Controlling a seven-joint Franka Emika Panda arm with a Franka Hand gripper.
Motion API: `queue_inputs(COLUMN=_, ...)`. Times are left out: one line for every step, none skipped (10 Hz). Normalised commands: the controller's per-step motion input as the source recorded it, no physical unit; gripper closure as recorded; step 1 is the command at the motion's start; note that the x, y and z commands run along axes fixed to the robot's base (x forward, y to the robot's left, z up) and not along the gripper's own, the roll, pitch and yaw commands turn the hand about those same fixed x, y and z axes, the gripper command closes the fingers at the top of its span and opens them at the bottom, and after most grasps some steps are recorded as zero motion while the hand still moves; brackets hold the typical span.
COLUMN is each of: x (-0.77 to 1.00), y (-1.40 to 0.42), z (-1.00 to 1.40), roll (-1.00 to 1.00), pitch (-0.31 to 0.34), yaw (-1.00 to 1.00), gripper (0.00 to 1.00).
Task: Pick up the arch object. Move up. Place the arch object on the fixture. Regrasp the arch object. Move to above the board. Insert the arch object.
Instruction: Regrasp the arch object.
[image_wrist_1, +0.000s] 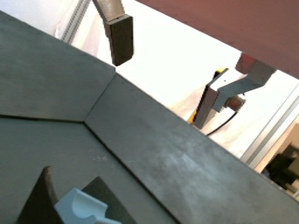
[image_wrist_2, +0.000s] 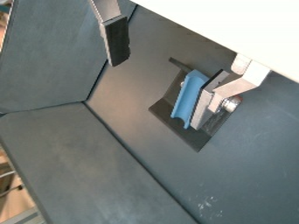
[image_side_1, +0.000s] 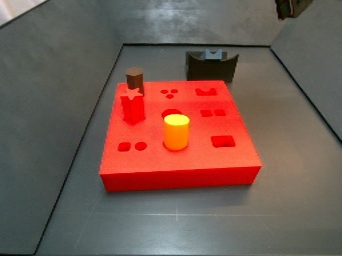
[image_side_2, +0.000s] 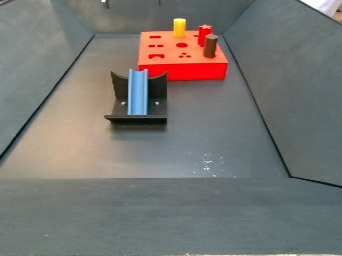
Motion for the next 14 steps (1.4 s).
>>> queue_inputs(x=0.08, y=-0.02, z=0.00, roll=0.25, pitch=0.099, yaw=0.15, gripper=0.00)
queue_inputs(x=0.03, y=0.08, z=-1.00, roll=0.19, pitch=0.136, yaw=0.21, gripper=0.00)
queue_inputs(x=0.04, y=0.07, z=-1.00, roll=0.17, pitch=0.100, yaw=0.21, gripper=0.00)
queue_inputs(x=0.05, y=0.07, z=-1.00, roll=0.16, pitch=0.070, yaw=0.21, gripper=0.00)
queue_inputs(x=0.06, y=0.06, z=-1.00, roll=0.13, pitch=0.026, yaw=0.20, gripper=0.00)
queue_inputs(x=0.07, y=0.06, z=-1.00, roll=0.11, pitch=-0.023, yaw=0.18, gripper=0.00)
queue_inputs(x=0.08, y=0.05, z=-1.00, roll=0.09, pitch=-0.074, yaw=0.15, gripper=0.00)
queue_inputs(x=0.09, y=0.05, z=-1.00, roll=0.09, pitch=-0.093, yaw=0.13, gripper=0.00)
queue_inputs(x=0.10, y=0.04, z=-1.00, roll=0.08, pitch=-0.121, yaw=0.09, gripper=0.00)
queue_inputs(x=0.10, y=0.04, z=-1.00, roll=0.07, pitch=-0.131, yaw=0.06, gripper=0.00)
queue_inputs(x=0.11, y=0.03, z=-1.00, roll=0.07, pitch=-0.127, yaw=0.01, gripper=0.00)
queue_inputs(x=0.11, y=0.02, z=-0.89, roll=0.08, pitch=-0.118, yaw=-0.01, gripper=0.00)
queue_inputs(x=0.09, y=0.01, z=-0.69, roll=0.07, pitch=-0.089, yaw=-0.03, gripper=0.00)
queue_inputs(x=0.08, y=0.01, z=-0.54, roll=0.08, pitch=-0.068, yaw=-0.05, gripper=0.00)
